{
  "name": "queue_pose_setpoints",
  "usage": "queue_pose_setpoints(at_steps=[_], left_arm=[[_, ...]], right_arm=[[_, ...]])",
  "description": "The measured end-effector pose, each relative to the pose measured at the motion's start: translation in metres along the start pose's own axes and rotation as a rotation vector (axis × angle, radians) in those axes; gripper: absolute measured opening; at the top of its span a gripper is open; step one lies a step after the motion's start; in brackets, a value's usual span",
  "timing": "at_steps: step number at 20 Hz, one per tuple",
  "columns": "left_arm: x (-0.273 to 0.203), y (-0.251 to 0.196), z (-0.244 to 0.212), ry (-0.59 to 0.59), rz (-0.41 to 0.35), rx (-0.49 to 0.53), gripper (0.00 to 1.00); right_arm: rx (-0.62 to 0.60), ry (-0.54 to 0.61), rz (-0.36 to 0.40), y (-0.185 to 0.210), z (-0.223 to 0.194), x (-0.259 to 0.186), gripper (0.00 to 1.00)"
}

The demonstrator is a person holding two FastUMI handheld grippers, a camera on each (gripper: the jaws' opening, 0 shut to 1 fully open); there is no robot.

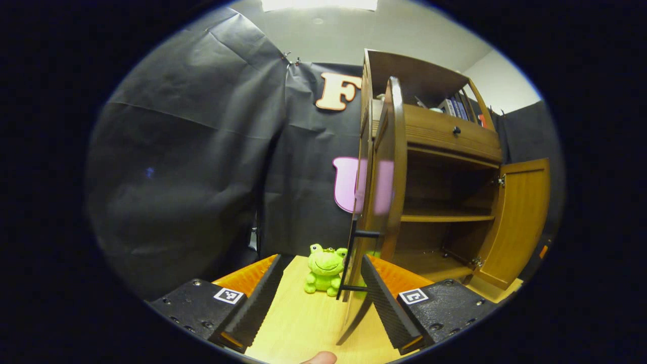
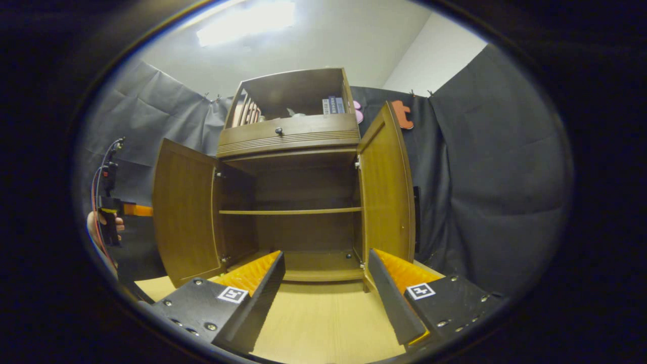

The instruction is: Open the right door of the double-door shoe cabinet with the right hand, and open the left door with the left hand.

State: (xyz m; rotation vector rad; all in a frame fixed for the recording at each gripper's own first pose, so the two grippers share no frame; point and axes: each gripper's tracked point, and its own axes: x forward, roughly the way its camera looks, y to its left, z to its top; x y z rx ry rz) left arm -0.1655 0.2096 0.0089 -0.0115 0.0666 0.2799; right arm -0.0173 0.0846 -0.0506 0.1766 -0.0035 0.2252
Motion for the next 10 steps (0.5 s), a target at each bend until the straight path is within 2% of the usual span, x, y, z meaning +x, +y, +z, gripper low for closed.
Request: queue_pose_setpoints(at_steps=[4,5,6,10], left_arm=[[-0.018,-0.03,0.017,-0.04,-0.039,-0.001,0.92],[-0.019,-0.035,0.019,-0.043,-0.038,0.005,0.96],[-0.021,-0.041,0.02,-0.046,-0.043,0.01,0.92],[-0.018,-0.069,0.013,-0.016,-0.035,0.039,0.92]], right_arm=[[0.005,-0.005,-0.011,-0.001,0.001,0.001,0.98],[0.004,-0.003,-0.007,0.0,0.001,0.002,0.98],[0.002,-0.002,-0.006,0.001,0.0,0.001,0.98],[0.0,-0.006,-0.037,-0.003,0.003,0.004,0.98]])
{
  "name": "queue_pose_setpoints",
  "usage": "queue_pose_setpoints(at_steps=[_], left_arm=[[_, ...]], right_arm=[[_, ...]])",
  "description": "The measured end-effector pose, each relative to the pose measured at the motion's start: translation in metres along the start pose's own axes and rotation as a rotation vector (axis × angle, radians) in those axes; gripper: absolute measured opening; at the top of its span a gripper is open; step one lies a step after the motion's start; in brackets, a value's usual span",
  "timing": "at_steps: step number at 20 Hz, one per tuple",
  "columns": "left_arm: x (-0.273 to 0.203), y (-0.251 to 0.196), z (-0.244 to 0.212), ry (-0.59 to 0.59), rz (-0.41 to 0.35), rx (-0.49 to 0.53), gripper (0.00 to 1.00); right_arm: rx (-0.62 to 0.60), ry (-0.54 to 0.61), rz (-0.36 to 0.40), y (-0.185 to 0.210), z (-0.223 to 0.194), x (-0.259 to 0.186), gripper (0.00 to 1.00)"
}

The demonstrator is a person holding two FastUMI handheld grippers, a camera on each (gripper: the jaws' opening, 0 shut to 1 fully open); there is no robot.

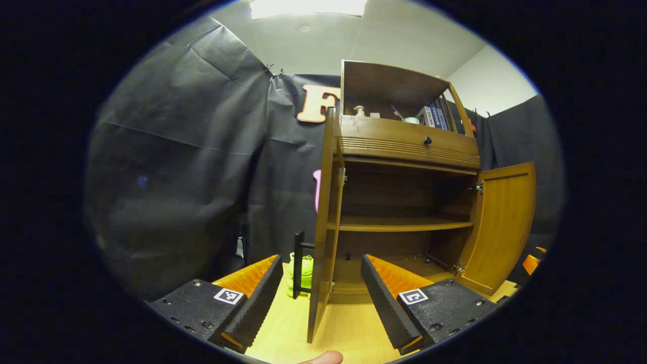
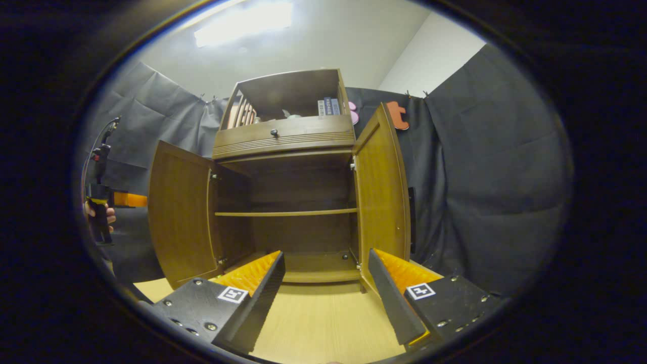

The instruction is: Open the right door of the double-door shoe cabinet with the right hand, and open the left door with the left hand.

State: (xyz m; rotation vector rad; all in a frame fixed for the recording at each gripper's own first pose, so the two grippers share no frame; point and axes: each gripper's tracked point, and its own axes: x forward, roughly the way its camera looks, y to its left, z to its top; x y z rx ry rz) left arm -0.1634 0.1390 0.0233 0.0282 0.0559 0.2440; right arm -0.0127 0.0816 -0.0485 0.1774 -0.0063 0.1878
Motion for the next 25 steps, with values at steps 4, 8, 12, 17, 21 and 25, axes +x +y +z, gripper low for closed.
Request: queue_pose_setpoints(at_steps=[4,8,12,17,21,25], left_arm=[[0.004,-0.047,-0.002,-0.008,-0.048,0.007,0.92],[0.008,-0.086,-0.006,-0.002,-0.086,0.008,0.92],[0.007,-0.116,-0.002,-0.03,-0.106,0.019,0.92],[0.001,-0.157,0.001,-0.064,-0.156,0.043,0.92],[-0.004,-0.196,-0.009,-0.063,-0.211,0.047,0.96],[-0.006,-0.217,-0.031,-0.041,-0.203,0.027,0.93]], right_arm=[[-0.024,0.003,-0.024,-0.007,0.005,0.005,0.98],[-0.011,0.04,-0.009,-0.001,0.013,0.018,0.98],[-0.062,0.037,0.004,0.012,0.031,0.023,0.98],[-0.075,0.041,0.03,0.03,0.041,0.029,0.98],[-0.067,0.064,0.012,0.03,0.038,0.029,0.98],[-0.054,0.053,-0.002,0.022,0.041,0.023,0.98]])
